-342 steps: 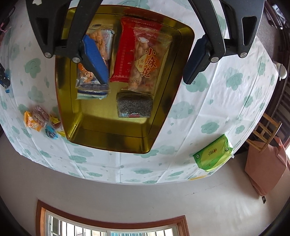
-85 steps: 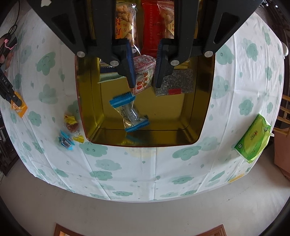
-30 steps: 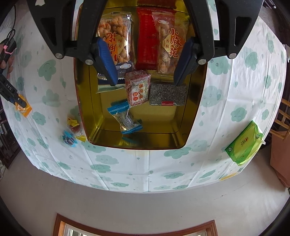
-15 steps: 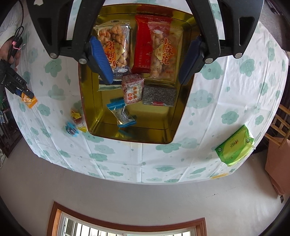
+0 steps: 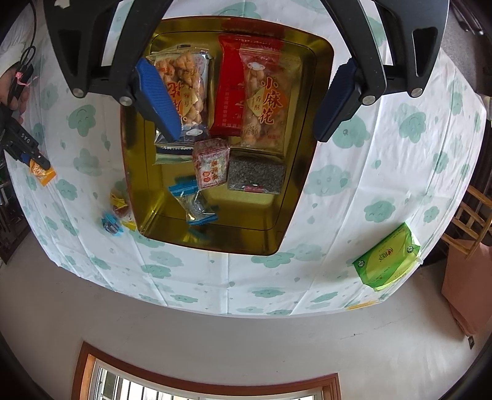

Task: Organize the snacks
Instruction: 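Lift the open left tool up away from the tin, then carry the orange bag with the right tool over the tin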

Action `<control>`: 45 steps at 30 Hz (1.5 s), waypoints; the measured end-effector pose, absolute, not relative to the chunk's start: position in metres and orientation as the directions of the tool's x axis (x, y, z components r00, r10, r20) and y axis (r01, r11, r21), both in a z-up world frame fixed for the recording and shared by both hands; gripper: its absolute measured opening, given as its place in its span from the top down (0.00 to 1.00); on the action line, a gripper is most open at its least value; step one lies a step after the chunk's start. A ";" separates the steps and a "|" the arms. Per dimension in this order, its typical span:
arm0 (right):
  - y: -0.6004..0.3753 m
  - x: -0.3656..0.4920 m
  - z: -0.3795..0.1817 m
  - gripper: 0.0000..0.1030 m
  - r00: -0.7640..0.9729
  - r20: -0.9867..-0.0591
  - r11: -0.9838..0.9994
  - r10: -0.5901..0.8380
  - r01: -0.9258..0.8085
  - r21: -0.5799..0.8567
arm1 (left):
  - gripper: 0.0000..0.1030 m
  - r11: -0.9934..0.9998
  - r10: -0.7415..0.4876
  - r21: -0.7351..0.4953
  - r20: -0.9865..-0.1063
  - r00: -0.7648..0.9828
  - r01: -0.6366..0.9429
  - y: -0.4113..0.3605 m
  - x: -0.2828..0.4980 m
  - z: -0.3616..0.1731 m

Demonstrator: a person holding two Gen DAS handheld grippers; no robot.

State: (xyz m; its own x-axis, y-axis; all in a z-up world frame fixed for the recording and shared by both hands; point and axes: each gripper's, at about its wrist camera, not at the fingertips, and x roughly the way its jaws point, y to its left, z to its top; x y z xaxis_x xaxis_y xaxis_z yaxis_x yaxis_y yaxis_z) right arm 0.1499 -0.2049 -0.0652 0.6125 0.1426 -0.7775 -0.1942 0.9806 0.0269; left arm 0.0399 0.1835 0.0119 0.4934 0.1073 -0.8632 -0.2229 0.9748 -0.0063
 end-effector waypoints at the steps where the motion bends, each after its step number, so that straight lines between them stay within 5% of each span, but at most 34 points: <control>1: -0.205 0.150 -0.065 0.51 0.613 -0.778 0.981 0.142 -0.194 0.026 | 0.15 0.975 0.108 -0.006 -0.863 0.493 -0.224 0.183 0.039 0.012; 45: -0.199 0.108 -0.039 0.57 0.596 -0.795 0.992 0.108 -0.115 0.048 | 0.01 0.957 0.170 0.017 -0.841 0.514 -0.289 0.191 0.002 0.024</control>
State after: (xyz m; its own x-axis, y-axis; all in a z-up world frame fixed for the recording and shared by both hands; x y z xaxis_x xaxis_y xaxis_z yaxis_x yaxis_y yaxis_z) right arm 0.1085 -0.1992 -0.0386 0.5963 0.1080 -0.7954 -0.1151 0.9922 0.0484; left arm 0.0024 0.1906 0.0239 0.5135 0.1704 -0.8410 -0.2891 0.9571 0.0174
